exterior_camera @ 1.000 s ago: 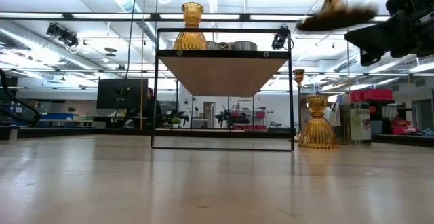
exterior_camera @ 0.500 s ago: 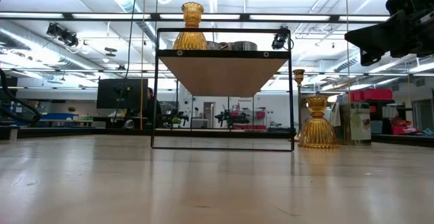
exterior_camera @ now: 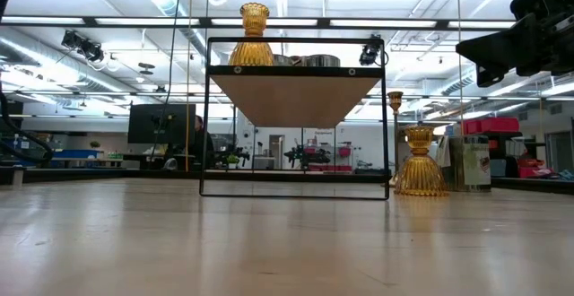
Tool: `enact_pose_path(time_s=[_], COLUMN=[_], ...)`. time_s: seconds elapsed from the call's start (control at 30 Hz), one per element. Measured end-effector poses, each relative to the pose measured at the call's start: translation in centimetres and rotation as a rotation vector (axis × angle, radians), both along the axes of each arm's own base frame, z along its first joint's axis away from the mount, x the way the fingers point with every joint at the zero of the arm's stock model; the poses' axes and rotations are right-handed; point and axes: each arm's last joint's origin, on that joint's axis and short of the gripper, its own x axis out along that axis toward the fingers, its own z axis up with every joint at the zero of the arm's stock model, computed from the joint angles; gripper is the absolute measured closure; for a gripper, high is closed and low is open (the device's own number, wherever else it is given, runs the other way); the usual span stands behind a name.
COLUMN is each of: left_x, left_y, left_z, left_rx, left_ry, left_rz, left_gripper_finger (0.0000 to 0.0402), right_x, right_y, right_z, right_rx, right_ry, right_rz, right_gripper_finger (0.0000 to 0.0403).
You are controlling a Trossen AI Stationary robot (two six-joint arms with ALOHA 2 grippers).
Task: Pick & Place candle stick holders
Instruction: Put the bottom gold candle holder aligned with the other candle holder on the shelf
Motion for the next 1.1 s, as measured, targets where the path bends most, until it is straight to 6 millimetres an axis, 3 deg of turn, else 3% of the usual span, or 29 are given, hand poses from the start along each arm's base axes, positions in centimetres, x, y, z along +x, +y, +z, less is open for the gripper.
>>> enact_pose_path(time_s=[0.33,0.73,1.1], left_x=[1.0,1.1,0.6], left_y=[3.3,8.9,12.0], left_z=[3.7,7.7,9.0], left_rx=[0.076,0.077,0.064], left_ry=[0.006,0.049,0.087], left_rz=[-0.073,-0.133,-0.142], left_gripper_finger=[0.0379,0.0379,0.0379], right_x=[0.0,0.0,0.0], right_y=[0.0,0.0,0.0], right_z=[0.0,0.0,0.0], right_rx=[0.0,0.0,0.0], right_ry=[0.0,0.0,0.0], right_rz=[0.0,0.0,0.0], right_gripper_finger=[0.0376,0.0376,0.0376])
